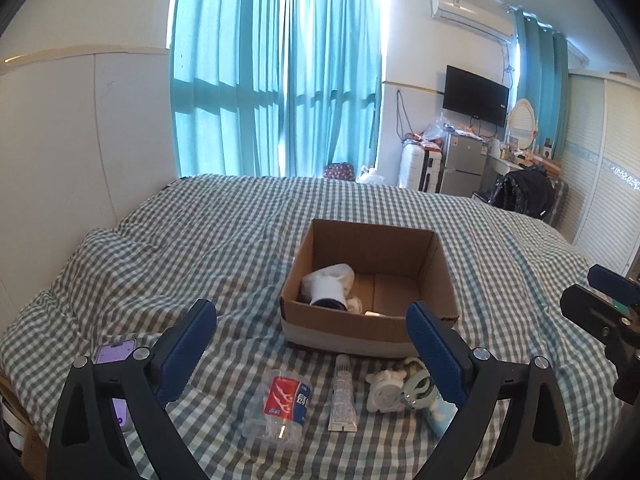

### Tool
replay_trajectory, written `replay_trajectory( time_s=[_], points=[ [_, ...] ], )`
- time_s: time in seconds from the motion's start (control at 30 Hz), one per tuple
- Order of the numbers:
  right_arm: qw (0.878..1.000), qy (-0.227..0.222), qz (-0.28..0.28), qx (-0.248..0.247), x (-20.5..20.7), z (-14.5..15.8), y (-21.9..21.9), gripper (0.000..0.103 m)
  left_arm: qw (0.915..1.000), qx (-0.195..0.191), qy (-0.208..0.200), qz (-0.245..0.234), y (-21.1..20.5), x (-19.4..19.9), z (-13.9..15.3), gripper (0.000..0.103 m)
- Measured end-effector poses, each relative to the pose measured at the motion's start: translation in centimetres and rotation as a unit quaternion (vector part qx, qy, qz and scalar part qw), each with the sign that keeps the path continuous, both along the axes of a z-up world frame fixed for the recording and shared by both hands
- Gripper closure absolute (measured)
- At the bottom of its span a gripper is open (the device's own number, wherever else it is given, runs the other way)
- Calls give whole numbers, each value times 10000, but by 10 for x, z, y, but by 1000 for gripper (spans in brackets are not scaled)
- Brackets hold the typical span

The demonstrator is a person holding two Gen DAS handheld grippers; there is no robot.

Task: Organize objects
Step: 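Grasp the clear toothpick jar with the left tool while the right tool grasps the blue tissue pack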

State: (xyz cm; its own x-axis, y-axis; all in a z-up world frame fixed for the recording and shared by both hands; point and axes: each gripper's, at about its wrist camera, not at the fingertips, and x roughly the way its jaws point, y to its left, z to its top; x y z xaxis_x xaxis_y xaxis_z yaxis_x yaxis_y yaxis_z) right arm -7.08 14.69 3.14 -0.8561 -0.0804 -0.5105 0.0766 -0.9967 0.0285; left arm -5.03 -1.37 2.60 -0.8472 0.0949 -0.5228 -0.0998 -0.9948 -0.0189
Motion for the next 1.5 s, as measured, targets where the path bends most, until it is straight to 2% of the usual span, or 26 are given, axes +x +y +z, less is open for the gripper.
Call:
replay_trajectory(
  time_s=[0.13, 0.37, 0.63, 0.73, 0.87, 1.0, 1.23, 1.27, 1.4, 1.47, 1.5],
  points=[
    [9999, -104, -22, 63, -6, -16, -7, 12, 9999, 13, -99, -68, -2, 5, -19, 4],
    [9981, -579, -54, 191, -22, -63, -5, 11, 9991, -160, -351, 181, -7, 3, -62, 4],
    [9930, -1161, -68, 201, -41, -121, -2, 11, 9962, -269, -621, 554, -23, -9, -96, 4],
    [9911, -1318, -38, 197, -47, -136, -2, 11, 9926, -358, -716, 911, -30, -15, -109, 4],
    [9880, -1531, -25, 177, -55, -154, 1, 11, 9923, -87, -1019, 706, -37, -23, -127, 4],
    [9851, -1716, -8, 137, -60, -168, 2, 11, 9900, -95, -1326, 479, -34, -30, -144, 4],
    [9798, -1991, 100, 184, -65, -189, 0, 12, 9865, -291, -1600, 164, -19, -39, -162, 4],
    [9786, -2050, 92, 176, -66, -193, 0, 13, 9860, -291, -1634, 158, -19, -41, -164, 4],
    [9762, -2163, 106, 145, -68, -199, 2, 26, 9833, -219, -1799, 152, -21, -45, -173, 4],
    [9755, -2190, 111, 170, -67, -200, 2, 33, 9828, -181, -1834, 119, -21, -46, -175, 6],
    [9748, -2218, 162, 150, -67, -201, 2, 42, 9826, -176, -1848, 94, -20, -46, -176, 6]
  ],
)
